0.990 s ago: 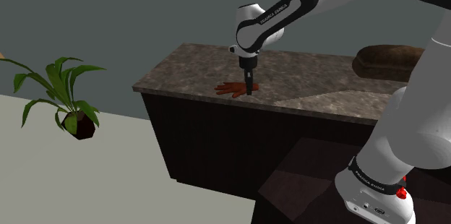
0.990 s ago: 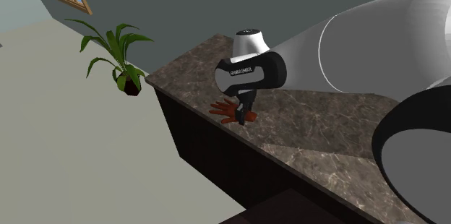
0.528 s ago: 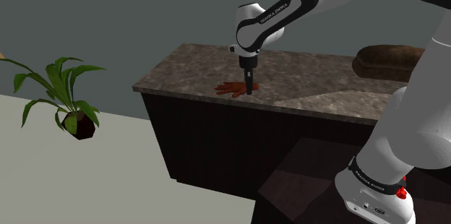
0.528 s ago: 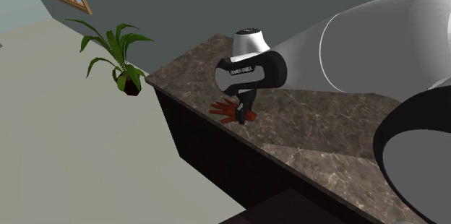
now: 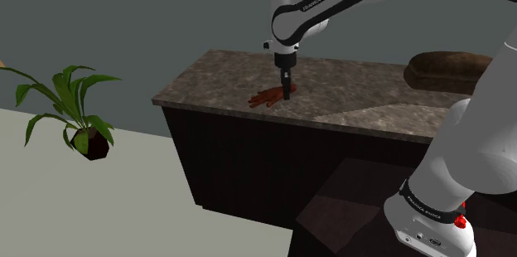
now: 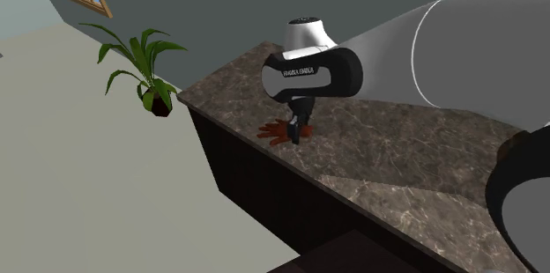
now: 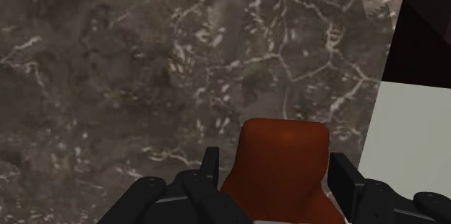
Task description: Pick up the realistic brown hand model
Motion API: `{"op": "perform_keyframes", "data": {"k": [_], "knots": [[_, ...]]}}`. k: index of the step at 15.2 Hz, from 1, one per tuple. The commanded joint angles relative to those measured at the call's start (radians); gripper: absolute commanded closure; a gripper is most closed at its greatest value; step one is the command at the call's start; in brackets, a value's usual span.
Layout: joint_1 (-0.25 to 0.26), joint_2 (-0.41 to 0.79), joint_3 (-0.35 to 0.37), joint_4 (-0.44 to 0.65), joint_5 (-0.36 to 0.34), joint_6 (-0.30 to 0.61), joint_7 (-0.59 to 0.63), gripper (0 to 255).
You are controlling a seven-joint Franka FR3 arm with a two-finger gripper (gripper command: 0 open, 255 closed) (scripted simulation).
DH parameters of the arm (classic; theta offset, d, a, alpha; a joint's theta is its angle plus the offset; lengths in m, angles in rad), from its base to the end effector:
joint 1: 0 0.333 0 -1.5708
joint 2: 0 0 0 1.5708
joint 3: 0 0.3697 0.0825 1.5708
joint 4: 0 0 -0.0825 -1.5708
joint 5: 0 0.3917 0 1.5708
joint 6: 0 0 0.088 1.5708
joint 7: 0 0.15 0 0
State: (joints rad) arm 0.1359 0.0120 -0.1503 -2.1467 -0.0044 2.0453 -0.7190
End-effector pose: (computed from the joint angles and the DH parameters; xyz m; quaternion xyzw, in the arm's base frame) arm 0.5290 -0.0079 0.3942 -0.9367 -0.3455 0.0538 0.0177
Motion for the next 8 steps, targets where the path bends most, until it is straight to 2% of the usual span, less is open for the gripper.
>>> {"op": "perform_keyframes", "data": {"k": [1, 8], "knots": [[0.001, -0.01, 0.001, 0.013, -0.002, -0.024, 0.002, 255], [0.001, -0.037, 0.001, 0.055, -0.005, -0.091, 0.005, 255]]}}
